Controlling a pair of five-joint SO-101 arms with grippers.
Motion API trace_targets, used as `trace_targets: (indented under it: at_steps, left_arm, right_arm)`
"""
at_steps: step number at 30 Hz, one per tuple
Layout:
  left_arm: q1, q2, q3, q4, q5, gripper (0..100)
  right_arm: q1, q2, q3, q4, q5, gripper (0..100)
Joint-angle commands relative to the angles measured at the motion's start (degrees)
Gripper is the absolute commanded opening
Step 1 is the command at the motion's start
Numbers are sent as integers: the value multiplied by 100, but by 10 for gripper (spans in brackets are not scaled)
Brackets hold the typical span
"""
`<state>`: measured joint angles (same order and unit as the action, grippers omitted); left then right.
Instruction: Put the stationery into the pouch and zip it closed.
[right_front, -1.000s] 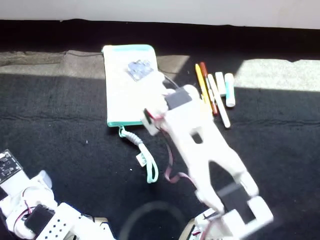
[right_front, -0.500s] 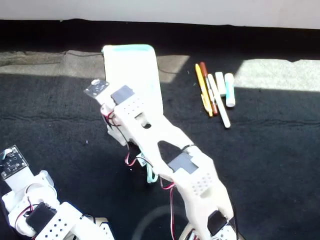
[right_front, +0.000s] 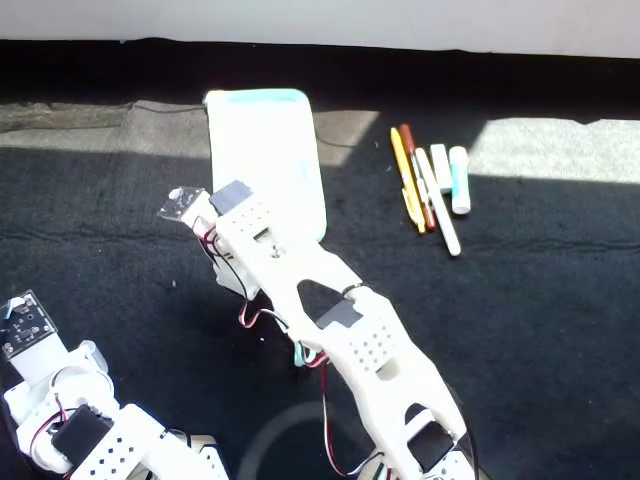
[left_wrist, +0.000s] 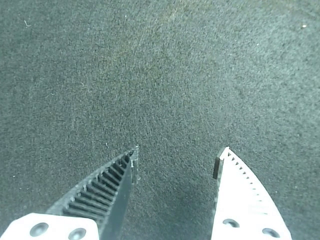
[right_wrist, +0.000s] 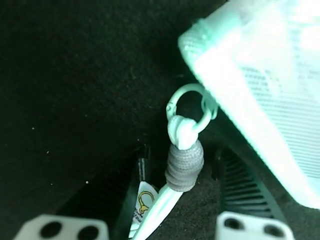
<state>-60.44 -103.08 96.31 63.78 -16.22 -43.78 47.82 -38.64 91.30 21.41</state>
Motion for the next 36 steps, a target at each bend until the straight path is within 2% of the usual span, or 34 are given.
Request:
trace_targets:
  at_steps: [1, 2, 7, 12, 17, 23, 29, 33, 36]
  left_arm:
    - [92, -22, 92, -35, -18, 252]
    - [92, -22, 92, -35, -18, 252]
    - [92, -22, 92, -35, -18, 252]
    - [338, -57, -40, 237, -44, 255]
    - [804, -22, -1077, 378, 9, 255]
    - [2316, -4, -1578, 369, 580, 256]
    - [2615, 40, -2527, 369, 1248, 256]
    - [2905, 875, -3644, 369, 1662, 257]
    - [3292, 2264, -4690, 360, 1785, 257]
  right_arm:
    - [48, 48, -374, -22, 35, 55]
    - [57, 75, -435, -13, 35, 0]
    - [312, -347, -1033, 435, -299, 5]
    - [523, -1103, -1578, 971, -299, 5]
    - [514, -2202, -936, 971, -290, 5]
    - [338, -3758, 374, 963, -281, 5]
    - [145, -5279, 778, 963, 62, 5]
    - [127, -5684, 743, 963, 70, 5]
    - [66, -5815, 734, 954, 70, 5]
